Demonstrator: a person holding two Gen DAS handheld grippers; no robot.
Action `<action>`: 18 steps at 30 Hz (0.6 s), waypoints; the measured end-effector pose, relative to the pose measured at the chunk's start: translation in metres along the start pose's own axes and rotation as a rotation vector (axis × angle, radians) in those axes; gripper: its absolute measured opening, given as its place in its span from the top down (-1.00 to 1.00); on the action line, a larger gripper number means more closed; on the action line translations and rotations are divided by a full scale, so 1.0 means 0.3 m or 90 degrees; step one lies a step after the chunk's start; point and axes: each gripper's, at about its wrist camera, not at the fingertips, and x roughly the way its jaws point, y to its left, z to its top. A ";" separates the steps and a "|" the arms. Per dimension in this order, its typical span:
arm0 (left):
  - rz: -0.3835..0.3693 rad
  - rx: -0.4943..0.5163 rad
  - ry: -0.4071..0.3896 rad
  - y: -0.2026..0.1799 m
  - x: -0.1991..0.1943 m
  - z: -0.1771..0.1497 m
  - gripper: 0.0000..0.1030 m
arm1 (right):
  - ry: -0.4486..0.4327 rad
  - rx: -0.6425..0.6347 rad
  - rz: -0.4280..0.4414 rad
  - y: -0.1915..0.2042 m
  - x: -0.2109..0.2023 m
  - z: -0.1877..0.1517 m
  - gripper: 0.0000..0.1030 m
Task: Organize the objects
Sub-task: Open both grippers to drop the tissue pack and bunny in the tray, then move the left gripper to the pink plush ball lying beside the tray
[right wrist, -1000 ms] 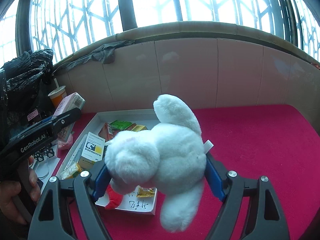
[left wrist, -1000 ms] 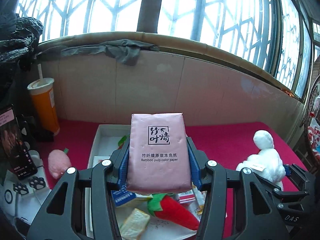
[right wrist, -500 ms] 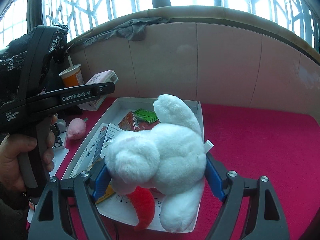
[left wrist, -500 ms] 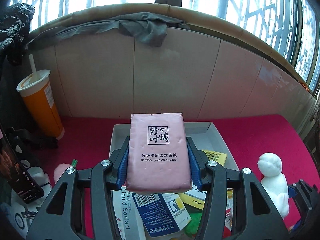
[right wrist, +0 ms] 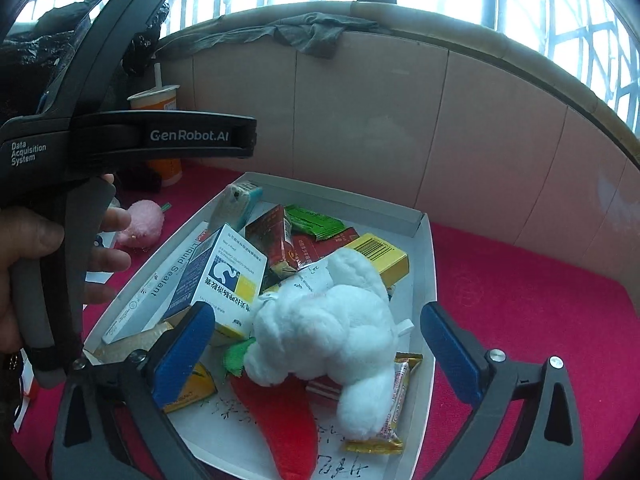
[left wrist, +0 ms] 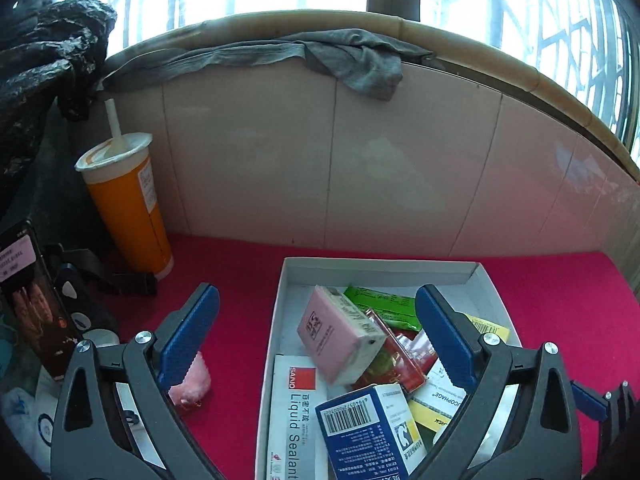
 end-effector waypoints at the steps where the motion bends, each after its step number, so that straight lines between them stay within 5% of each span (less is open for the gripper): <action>1: 0.001 -0.009 0.001 0.011 -0.002 -0.001 -0.92 | 0.002 0.003 0.000 -0.004 -0.001 -0.005 -1.00; 13: 0.038 -0.023 0.029 0.069 0.007 -0.031 -0.92 | -0.005 0.053 0.015 -0.062 -0.085 -0.054 -1.00; 18: 0.114 -0.050 0.059 0.150 0.078 -0.060 -0.92 | -0.021 0.071 0.017 -0.103 -0.156 -0.075 -1.00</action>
